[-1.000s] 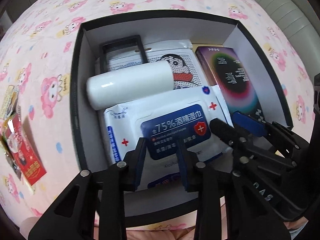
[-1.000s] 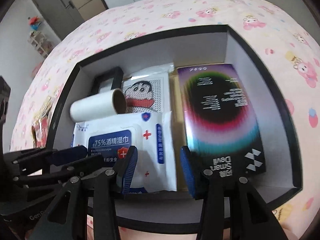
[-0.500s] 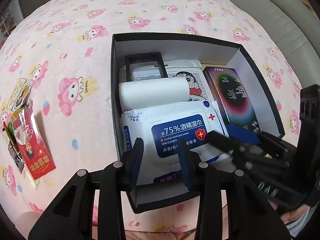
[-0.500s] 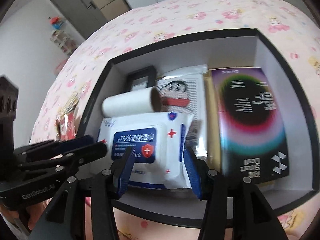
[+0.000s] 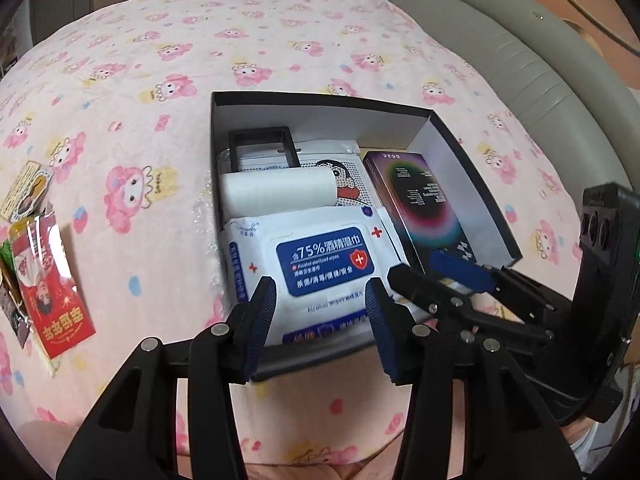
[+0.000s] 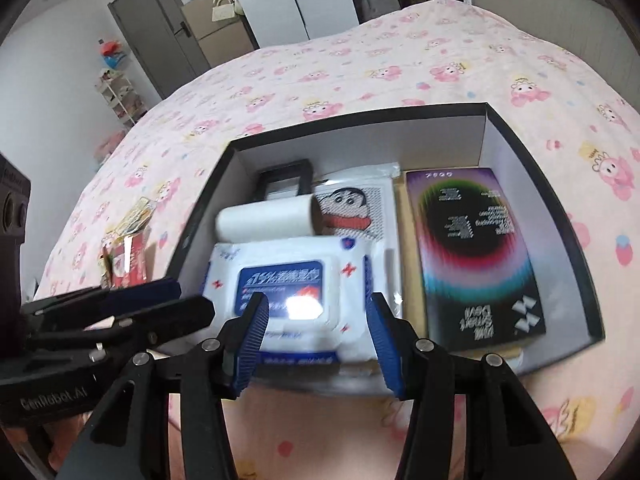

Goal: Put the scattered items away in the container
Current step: 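Open both grippers and withdraw them from the box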

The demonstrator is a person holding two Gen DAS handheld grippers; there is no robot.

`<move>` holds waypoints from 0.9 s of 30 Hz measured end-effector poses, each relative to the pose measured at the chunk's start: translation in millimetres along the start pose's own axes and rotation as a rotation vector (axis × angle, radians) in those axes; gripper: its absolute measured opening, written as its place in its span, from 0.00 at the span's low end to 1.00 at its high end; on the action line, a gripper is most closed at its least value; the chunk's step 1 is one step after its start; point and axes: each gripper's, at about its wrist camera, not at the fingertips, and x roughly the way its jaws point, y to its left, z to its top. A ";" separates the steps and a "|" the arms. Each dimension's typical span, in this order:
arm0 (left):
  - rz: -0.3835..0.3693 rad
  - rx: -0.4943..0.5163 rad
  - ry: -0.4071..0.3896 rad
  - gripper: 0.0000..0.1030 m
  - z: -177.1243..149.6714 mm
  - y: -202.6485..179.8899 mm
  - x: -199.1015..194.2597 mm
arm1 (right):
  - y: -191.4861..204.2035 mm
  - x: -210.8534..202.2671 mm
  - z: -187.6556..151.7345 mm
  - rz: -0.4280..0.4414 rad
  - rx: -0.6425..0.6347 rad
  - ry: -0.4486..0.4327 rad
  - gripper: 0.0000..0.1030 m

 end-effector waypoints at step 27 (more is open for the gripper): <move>0.063 -0.110 -0.142 0.46 -38.1 84.6 -113.0 | 126.3 -24.4 -10.7 0.179 -0.165 -0.023 0.45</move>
